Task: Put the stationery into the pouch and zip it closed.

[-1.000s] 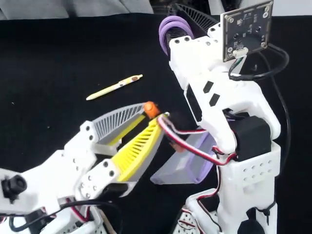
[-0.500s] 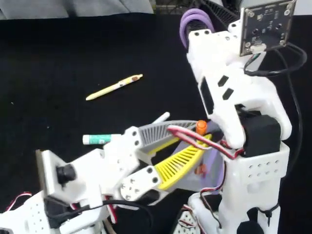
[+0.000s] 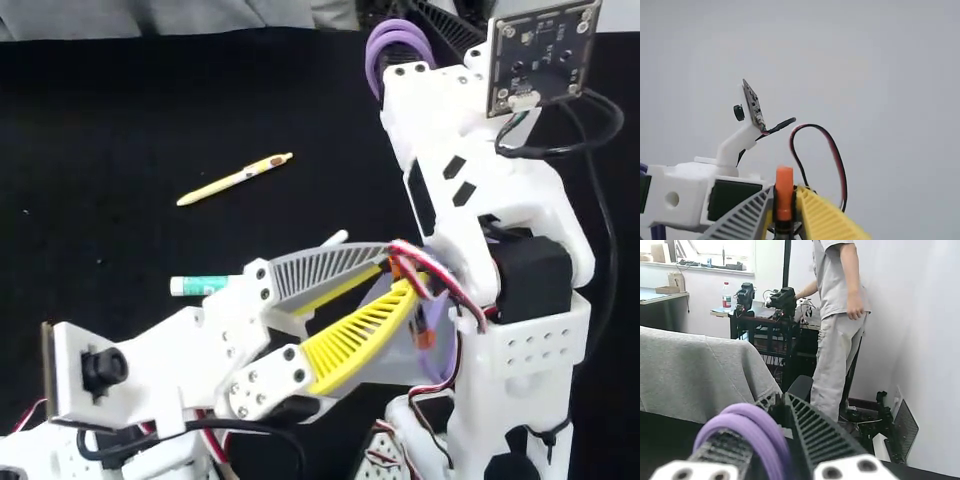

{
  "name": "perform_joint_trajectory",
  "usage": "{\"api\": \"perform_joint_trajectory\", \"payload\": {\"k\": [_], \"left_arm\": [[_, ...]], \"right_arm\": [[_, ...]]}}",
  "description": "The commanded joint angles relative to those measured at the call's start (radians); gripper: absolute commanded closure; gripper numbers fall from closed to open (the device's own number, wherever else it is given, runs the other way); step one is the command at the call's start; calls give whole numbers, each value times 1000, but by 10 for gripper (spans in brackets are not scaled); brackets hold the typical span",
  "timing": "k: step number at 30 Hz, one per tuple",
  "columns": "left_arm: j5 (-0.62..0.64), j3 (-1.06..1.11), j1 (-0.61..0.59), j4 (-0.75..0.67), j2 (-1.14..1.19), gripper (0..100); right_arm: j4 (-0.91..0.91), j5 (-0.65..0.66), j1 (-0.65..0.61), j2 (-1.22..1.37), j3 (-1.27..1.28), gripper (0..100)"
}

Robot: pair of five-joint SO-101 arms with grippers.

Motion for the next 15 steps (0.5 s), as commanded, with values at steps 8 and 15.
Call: {"api": "perform_joint_trajectory", "payload": {"k": [8,15], "left_arm": [[2,-18,35,-31,12,971],[2,51,131,-32,-12,971]], "right_arm": [[-26,-3,-40,1,-7,988],[-25,-2,-9,-5,-13,988]]}}
